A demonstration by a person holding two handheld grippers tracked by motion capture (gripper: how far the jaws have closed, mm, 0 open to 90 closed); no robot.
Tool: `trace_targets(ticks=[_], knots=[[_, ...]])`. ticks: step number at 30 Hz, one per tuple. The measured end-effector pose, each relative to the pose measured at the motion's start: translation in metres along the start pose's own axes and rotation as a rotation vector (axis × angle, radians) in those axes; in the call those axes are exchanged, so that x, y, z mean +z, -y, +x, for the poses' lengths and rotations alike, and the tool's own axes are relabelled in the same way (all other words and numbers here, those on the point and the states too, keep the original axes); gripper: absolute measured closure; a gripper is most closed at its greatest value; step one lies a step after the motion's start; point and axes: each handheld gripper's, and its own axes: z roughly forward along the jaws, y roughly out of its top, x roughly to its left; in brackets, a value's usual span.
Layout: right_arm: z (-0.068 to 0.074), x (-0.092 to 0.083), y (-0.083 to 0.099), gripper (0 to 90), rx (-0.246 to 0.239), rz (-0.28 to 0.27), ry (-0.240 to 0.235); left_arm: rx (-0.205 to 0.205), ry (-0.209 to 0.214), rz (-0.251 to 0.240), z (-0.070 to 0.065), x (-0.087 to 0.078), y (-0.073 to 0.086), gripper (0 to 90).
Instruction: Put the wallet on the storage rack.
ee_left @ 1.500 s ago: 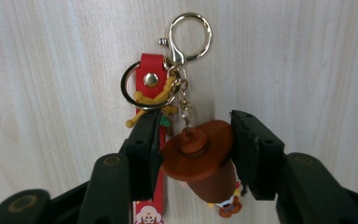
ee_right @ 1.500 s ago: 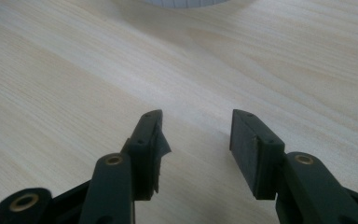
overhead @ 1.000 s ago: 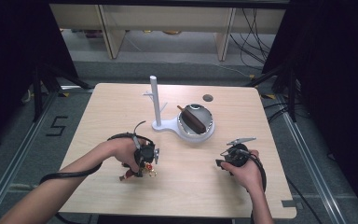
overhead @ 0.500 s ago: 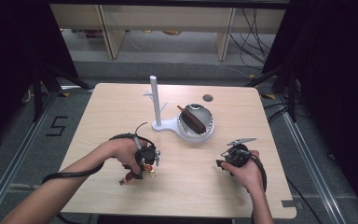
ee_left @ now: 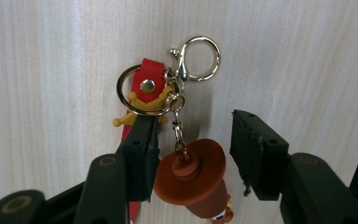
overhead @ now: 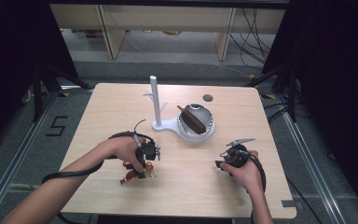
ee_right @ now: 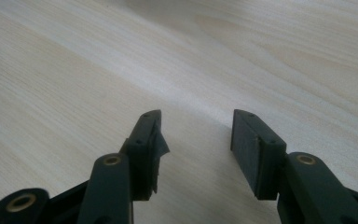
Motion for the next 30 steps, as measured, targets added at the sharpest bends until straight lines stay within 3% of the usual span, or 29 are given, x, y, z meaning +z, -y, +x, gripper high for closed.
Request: trace_targets(ticks=[6,8,11,13,17,18,23,30], knots=[[0.0,0.0,0.0,53.9,0.007,-0.001,-0.002,0.036,0.009,0.009,0.002,0.0,-0.004,60.7],[0.002,0.0,0.001,53.9,0.025,0.004,-0.005,0.016,0.026,0.001,0.003,0.001,-0.005,65.2],[0.001,0.003,0.001,53.9,0.019,-0.016,-0.007,0.021,0.033,0.009,0.004,0.002,-0.006,70.0],[0.002,0.001,0.001,53.9,0.019,0.007,-0.015,0.007,0.04,0.006,0.003,0.002,-0.007,73.9],[0.0,0.001,0.001,53.9,-0.002,0.007,-0.009,0.012,0.025,0.009,-0.001,0.0,-0.007,79.0],[0.001,0.001,0.001,53.9,0.001,0.007,-0.008,0.028,0.006,-0.001,-0.001,-0.001,-0.008,85.7],[0.001,0.001,0.002,53.8,0.001,0.006,-0.012,0.082,-0.069,-0.022,-0.006,-0.009,-0.003,86.4],[0.002,0.001,0.002,53.7,0.008,0.003,-0.009,0.075,-0.149,-0.092,-0.012,-0.022,0.011,86.5]])
